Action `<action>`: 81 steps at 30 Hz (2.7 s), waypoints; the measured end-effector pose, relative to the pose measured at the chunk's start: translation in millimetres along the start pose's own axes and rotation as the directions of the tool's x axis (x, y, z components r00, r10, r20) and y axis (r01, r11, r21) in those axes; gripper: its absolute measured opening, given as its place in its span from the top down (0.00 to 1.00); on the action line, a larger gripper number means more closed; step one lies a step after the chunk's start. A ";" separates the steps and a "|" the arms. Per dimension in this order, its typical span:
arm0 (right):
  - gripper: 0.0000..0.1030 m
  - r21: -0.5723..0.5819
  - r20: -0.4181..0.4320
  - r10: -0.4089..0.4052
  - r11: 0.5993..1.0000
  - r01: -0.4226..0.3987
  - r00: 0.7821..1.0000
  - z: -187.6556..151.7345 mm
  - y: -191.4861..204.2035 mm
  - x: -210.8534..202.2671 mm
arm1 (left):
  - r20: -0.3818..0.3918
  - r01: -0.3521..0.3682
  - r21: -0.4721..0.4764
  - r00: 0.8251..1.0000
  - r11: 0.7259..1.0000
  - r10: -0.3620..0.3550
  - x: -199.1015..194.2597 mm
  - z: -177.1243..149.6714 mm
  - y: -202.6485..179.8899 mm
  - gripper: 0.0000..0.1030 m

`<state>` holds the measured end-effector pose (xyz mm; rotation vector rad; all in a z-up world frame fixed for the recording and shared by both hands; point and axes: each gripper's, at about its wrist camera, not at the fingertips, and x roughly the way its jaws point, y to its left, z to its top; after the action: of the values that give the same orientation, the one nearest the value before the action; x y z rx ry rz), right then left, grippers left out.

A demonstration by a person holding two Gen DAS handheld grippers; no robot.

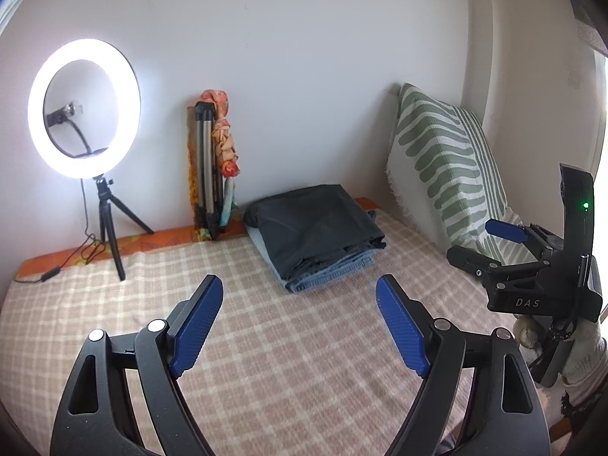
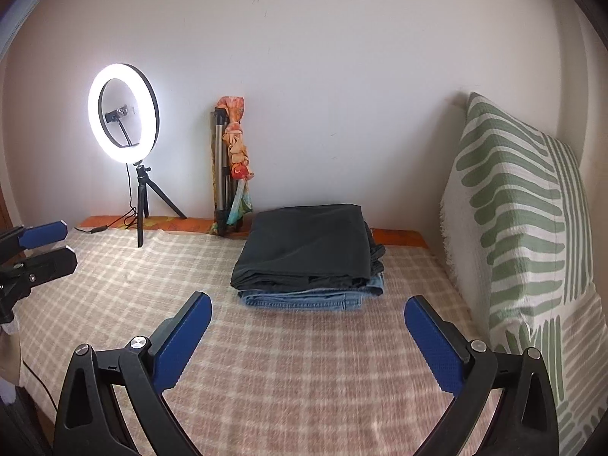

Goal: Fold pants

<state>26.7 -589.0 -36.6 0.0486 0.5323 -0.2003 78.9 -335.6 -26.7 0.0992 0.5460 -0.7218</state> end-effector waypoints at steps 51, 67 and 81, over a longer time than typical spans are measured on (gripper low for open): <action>0.00 0.107 0.044 -0.057 0.993 0.052 0.997 -73.6 116.2 -91.1 | -0.001 -0.101 0.006 0.995 0.995 0.101 -102.8 -80.7 38.9 0.01; 0.00 0.119 0.037 -0.041 0.992 0.037 0.998 -74.8 116.3 -87.4 | 0.008 -0.102 0.010 0.995 0.995 0.102 -104.0 -79.6 37.9 0.01; 0.00 0.126 0.035 -0.034 0.992 0.030 0.999 -74.7 117.2 -85.1 | 0.010 -0.107 0.004 0.994 0.994 0.107 -104.6 -80.1 38.0 0.01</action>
<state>-58.5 -451.9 -58.3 0.1585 0.4834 -0.2655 3.8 -222.6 -46.0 0.1285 0.5260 -0.6189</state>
